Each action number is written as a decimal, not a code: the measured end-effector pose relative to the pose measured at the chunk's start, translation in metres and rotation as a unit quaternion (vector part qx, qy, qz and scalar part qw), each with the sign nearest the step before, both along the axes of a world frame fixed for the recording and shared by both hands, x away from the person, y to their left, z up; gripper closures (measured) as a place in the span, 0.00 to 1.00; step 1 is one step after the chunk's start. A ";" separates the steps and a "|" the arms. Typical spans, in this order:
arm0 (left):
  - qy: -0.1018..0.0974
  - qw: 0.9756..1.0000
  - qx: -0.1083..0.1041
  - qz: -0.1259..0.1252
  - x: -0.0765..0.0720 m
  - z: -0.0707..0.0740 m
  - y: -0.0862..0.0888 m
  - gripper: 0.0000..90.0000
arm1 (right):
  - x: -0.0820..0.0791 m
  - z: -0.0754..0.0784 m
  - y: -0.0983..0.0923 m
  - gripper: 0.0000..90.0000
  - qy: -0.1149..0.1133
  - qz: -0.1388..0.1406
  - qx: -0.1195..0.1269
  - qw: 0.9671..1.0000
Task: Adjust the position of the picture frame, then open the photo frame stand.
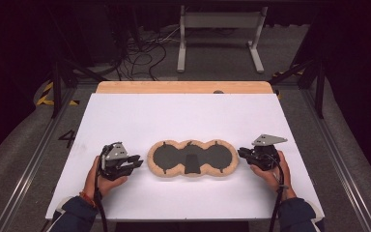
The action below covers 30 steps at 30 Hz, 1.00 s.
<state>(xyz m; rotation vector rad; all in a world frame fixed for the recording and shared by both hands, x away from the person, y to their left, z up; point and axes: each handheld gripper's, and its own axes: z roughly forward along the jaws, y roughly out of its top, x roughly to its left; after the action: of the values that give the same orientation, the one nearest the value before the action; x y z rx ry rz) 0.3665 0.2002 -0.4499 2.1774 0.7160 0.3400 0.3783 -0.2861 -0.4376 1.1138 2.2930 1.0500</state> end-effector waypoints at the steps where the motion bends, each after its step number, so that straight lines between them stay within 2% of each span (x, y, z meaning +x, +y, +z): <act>1: -0.006 1.000 -0.007 0.000 -0.004 0.001 0.004 0.80 | -0.004 0.002 0.000 0.89 -0.004 0.001 -0.001 1.000; 4: -0.013 1.000 -0.026 0.003 -0.013 0.002 0.015 0.74 | -0.014 0.006 0.000 0.85 -0.013 0.003 0.002 1.000; 6: -0.019 0.999 -0.028 0.004 -0.020 0.002 0.022 0.72 | -0.021 0.008 0.001 0.84 -0.016 0.006 0.004 1.000; 8: -0.020 0.999 -0.032 0.005 -0.025 0.001 0.025 0.70 | -0.024 0.009 0.001 0.83 -0.018 0.007 0.005 1.000; 10: -0.018 0.999 -0.038 0.018 -0.030 -0.004 0.030 0.64 | -0.030 0.011 0.001 0.81 -0.017 0.013 0.012 1.000; 12: -0.014 0.999 -0.043 0.016 -0.033 -0.007 0.034 0.61 | -0.035 0.013 0.002 0.80 -0.018 0.017 0.013 1.000; 14: -0.014 0.998 -0.050 0.019 -0.034 -0.007 0.035 0.57 | -0.039 0.014 0.003 0.78 -0.008 0.033 0.029 0.999; 16: -0.012 0.998 -0.053 0.025 -0.038 -0.008 0.036 0.55 | -0.041 0.015 0.004 0.76 -0.006 0.036 0.031 0.999; 18: -0.017 0.998 -0.043 0.030 -0.042 -0.008 0.037 0.46 | -0.045 0.016 0.006 0.72 0.002 0.047 0.038 0.998; 24: -0.004 0.999 -0.038 0.033 -0.055 -0.012 0.047 0.37 | -0.052 0.018 0.017 0.67 0.020 0.072 0.054 0.996; 25: -0.005 0.999 -0.032 0.028 -0.056 -0.012 0.050 0.35 | -0.053 0.017 0.024 0.66 0.033 0.084 0.060 0.994; 26: -0.004 0.999 -0.030 0.029 -0.057 -0.012 0.052 0.35 | -0.053 0.017 0.024 0.66 0.033 0.084 0.060 0.994; 29: -0.004 0.999 -0.031 0.034 -0.055 -0.013 0.056 0.32 | -0.051 0.012 0.037 0.68 0.057 0.103 0.057 0.991; 30: -0.002 0.999 -0.031 0.036 -0.055 -0.013 0.057 0.31 | -0.049 0.010 0.042 0.70 0.063 0.109 0.049 0.991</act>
<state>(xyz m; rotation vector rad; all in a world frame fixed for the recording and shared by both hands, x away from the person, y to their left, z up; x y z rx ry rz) 0.3116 0.2569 -0.4628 2.0956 0.7953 0.3548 0.3288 -0.2441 -0.4272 1.0078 2.5335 1.2170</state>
